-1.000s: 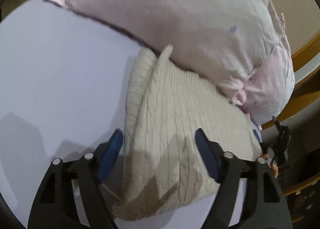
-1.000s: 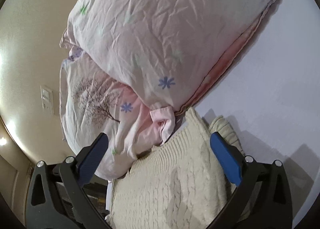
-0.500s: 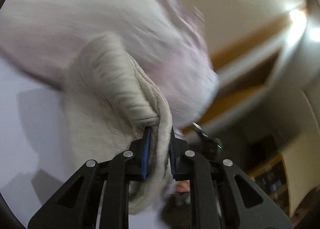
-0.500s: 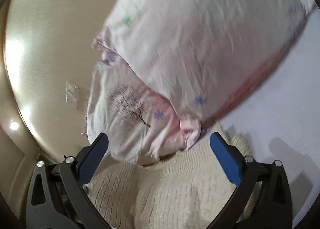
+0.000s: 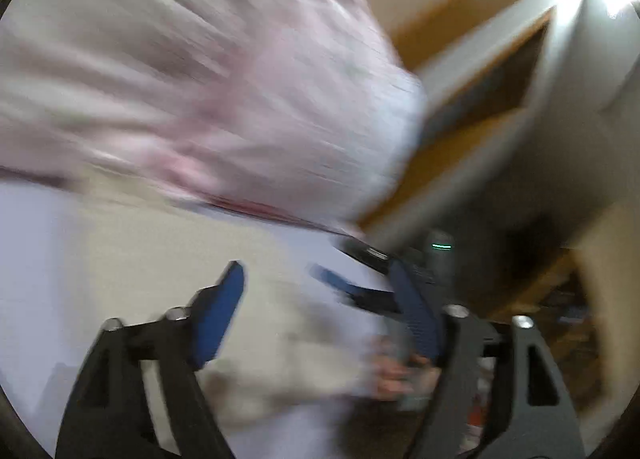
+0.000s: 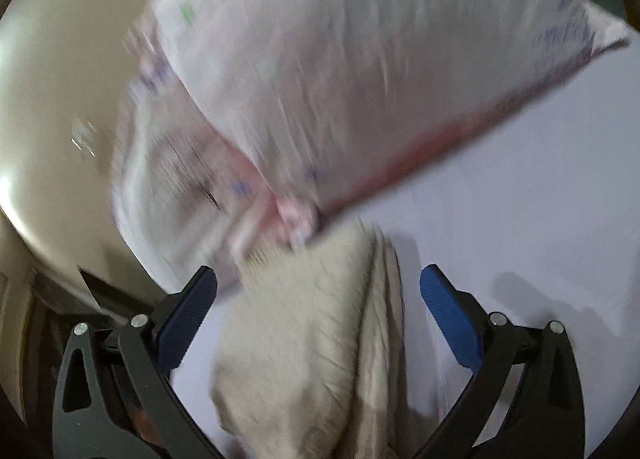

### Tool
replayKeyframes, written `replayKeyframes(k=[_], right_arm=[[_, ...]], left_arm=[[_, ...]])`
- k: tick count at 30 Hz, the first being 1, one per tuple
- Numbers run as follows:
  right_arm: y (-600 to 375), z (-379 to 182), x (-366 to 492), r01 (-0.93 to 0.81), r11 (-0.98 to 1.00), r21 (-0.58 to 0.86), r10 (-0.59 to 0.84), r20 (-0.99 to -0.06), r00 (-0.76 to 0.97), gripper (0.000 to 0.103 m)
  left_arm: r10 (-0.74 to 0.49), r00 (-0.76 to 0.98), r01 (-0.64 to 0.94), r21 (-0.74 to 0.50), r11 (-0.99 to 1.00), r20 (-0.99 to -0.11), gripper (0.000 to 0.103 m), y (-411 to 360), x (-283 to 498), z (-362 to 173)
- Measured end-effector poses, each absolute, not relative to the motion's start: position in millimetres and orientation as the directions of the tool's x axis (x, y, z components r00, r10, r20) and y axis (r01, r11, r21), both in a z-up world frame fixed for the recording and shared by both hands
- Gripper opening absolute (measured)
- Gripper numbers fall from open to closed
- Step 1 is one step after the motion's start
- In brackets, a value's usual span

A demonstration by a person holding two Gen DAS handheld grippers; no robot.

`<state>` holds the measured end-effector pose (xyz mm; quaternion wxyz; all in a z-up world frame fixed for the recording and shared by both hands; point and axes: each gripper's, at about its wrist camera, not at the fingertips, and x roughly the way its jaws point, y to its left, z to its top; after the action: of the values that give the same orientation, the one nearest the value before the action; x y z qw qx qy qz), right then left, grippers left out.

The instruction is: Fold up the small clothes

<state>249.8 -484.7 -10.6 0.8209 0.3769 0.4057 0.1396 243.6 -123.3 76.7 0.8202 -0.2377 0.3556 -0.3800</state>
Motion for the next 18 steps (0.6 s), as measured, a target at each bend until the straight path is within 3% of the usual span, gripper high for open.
replayKeyframes(k=[5, 9, 11, 12, 13, 14, 16, 18], right_arm=[[-451, -40, 270, 0.104, 0.739, 0.666, 0.555, -0.689, 0.465, 0.101], [-440, -45, 271, 0.066, 0.751, 0.657, 0.565, -0.692, 0.45, 0.099], [-437, -45, 268, 0.046, 0.757, 0.651, 0.563, -0.686, 0.461, 0.081], [-435, -45, 267, 0.042, 0.773, 0.633, 0.546, -0.697, 0.464, 0.058], [-433, -46, 266, 0.031, 0.766, 0.642, 0.557, -0.687, 0.467, 0.049], [-433, -46, 264, 0.025, 0.747, 0.664, 0.575, -0.665, 0.477, 0.046], [-432, -40, 259, 0.003, 0.722, 0.692, 0.594, -0.622, 0.51, 0.039], [-426, -28, 254, -0.065, 0.685, 0.726, 0.641, -0.558, 0.527, 0.037]], left_arm=[[-0.638, 0.437, 0.259, -0.59, 0.765, -0.635, 0.08, -97, 257, 26], [-0.64, 0.35, 0.235, -0.597, 0.767, -0.684, 0.082, -109, 254, -3], [-0.662, 0.322, 0.244, -0.617, 0.748, -0.676, 0.082, -124, 257, -13], [-0.677, 0.311, 0.243, -0.633, 0.735, -0.667, 0.083, -128, 259, -16], [-0.69, 0.305, 0.236, -0.65, 0.723, -0.657, 0.081, -131, 260, -16], [-0.697, 0.32, 0.24, -0.657, 0.715, -0.642, 0.074, -130, 262, -15], [-0.711, 0.315, 0.258, -0.665, 0.701, -0.629, 0.049, -119, 263, -13], [-0.723, 0.333, 0.324, -0.647, 0.691, -0.605, 0.045, -98, 251, 4]])
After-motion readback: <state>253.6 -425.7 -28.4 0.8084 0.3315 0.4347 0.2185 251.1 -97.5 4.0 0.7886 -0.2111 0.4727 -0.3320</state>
